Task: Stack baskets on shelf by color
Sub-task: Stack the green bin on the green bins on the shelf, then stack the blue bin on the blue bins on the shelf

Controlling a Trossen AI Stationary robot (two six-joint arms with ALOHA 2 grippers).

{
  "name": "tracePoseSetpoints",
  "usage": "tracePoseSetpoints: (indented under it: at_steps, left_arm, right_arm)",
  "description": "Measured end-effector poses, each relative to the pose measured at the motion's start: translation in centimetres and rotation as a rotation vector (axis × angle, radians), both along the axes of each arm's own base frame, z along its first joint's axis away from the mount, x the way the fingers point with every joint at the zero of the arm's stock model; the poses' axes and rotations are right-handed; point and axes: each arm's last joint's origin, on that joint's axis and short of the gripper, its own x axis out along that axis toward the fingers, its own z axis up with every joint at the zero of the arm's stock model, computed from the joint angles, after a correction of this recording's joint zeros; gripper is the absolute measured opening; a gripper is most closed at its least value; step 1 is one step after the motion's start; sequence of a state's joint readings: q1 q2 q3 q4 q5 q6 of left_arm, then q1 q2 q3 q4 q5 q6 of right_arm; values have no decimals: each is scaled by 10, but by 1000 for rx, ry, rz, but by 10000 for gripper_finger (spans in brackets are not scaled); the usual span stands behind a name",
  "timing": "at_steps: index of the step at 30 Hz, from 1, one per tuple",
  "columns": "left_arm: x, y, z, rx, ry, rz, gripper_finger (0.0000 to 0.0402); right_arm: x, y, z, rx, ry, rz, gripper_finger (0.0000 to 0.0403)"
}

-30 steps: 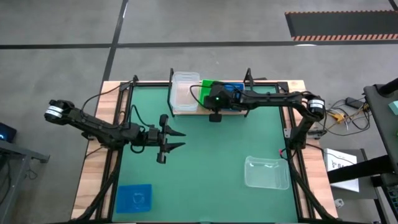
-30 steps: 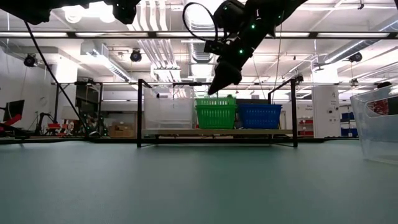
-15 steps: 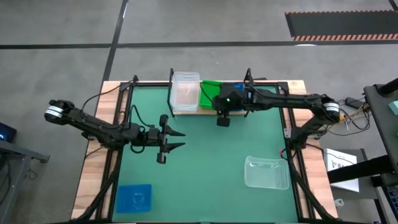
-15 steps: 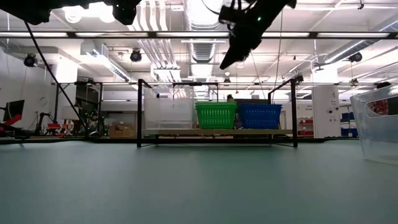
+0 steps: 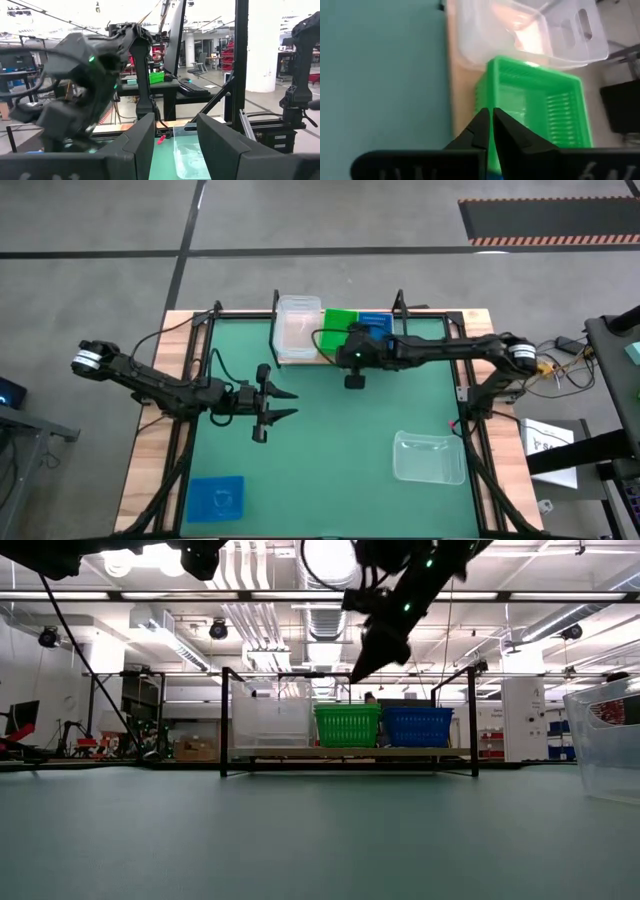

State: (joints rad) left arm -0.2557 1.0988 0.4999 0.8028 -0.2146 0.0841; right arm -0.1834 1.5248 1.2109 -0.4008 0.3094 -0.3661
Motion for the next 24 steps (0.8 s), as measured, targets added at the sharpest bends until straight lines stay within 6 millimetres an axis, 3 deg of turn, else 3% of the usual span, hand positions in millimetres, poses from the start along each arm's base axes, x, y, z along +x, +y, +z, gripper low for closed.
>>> tracePoseSetpoints:
  at_steps: [5,11,18,24]
  left_arm:
    - [0,0,0,0,0,-1,132]
    - [0,0,0,0,1,0,132]
    - [0,0,0,1,2,0,132]
    - [0,0,0,0,1,0,132]
  right_arm:
    - [11,-13,-20,-59,52,29,9]
    - [11,-27,-27,-57,91,-9,9]
    - [-4,-23,-19,-28,171,-8,9]
    - [-5,-21,-13,-11,127,-14,9]
